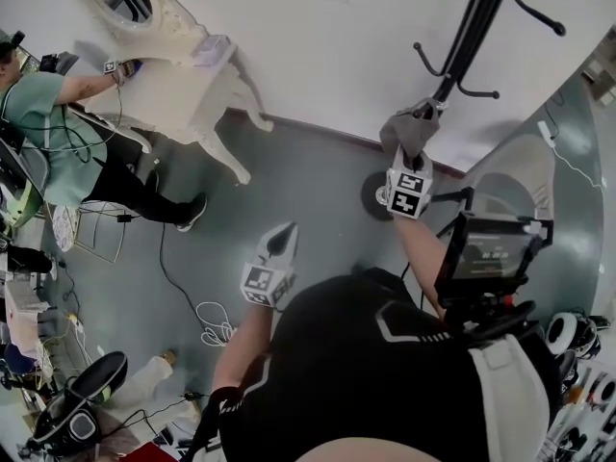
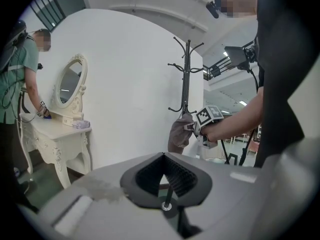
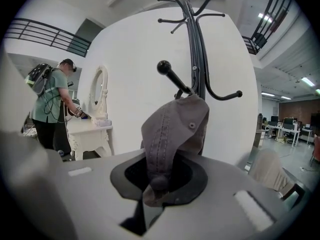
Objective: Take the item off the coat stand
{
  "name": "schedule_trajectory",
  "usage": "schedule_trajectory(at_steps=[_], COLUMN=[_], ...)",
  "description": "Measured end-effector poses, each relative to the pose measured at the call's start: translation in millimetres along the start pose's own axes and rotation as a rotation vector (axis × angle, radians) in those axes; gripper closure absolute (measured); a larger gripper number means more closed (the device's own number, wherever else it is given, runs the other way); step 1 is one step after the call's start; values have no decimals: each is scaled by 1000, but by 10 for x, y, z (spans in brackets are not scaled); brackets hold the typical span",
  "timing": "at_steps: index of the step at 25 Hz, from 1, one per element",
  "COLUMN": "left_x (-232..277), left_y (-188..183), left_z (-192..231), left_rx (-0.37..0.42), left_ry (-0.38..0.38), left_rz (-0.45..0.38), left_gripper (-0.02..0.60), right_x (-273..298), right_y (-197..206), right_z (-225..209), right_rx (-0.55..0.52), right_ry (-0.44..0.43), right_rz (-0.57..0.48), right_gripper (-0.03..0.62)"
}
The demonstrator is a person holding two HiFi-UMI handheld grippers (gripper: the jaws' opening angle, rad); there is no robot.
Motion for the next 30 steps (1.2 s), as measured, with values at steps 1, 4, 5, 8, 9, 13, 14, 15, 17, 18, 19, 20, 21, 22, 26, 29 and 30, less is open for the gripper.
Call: schedule_trajectory(at_steps=[1,4,5,8,9,13,14,15,17,18,19,20,21,22,26,29,30], left_x=[-7,-44,-52,-75,-88,-152,-173,-194,-238,-259,-279,-298,-314,-328,-407,-486,-509], left_y=[8,-5,-16,-47,-78,-93,-91,-92,-67,-51,-50,-62,-78,-94,-121,-122,-129], left_z=[4,0,-3,-12,-21,-72,-86,-94,-99,-104,-115,-128,-139,-147,-183,-211,-221], left_rx=[6,3,0,2,0,-10,-7,-3,3,5,5,4,4,5,14,20,25], left_ry=[4,15,17,25,27,40,44,49,56,61,65,68,71,74,96,104,106], left_rz=[-6,4,5,-4,-8,-23,-25,-26,-17,-13,-11,-12,-12,-14,-37,-38,-39], left_gripper=[581,581,581,581,581,581,581,581,581,581,581,581,581,581,581,581,581], right_x=[-14,-44,-49,-108,-143,-300,-342,-384,-462,-499,-535,-569,-600,-629,-780,-920,-971], right_y=[-29,-107,-131,-211,-228,-274,-282,-291,-309,-315,-319,-327,-341,-362,-452,-485,-492], right_z=[10,36,42,76,95,161,167,180,216,229,240,259,288,324,469,562,596], right_rx=[3,8,7,-4,-8,-20,-19,-18,-25,-34,-44,-53,-59,-65,-93,-110,-114], right_ry=[0,-3,-5,-8,-8,-10,-10,-11,-15,-17,-22,-31,-46,-62,-98,-120,-129], right_rz=[-5,-25,-34,-57,-60,-48,-50,-53,-64,-68,-70,-72,-74,-77,-104,-125,-131], right_gripper=[553,556,556,557,557,559,559,559,559,559,559,560,560,560,562,562,562])
Point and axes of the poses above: the fingertips, and each gripper's own axes: x forward along the fingers, z to its left, y out of its underside, the point moved 1 cm from there along -x, backward along the fingers, and after that the axes turned 9 degrees about x, right-handed, at the moved point
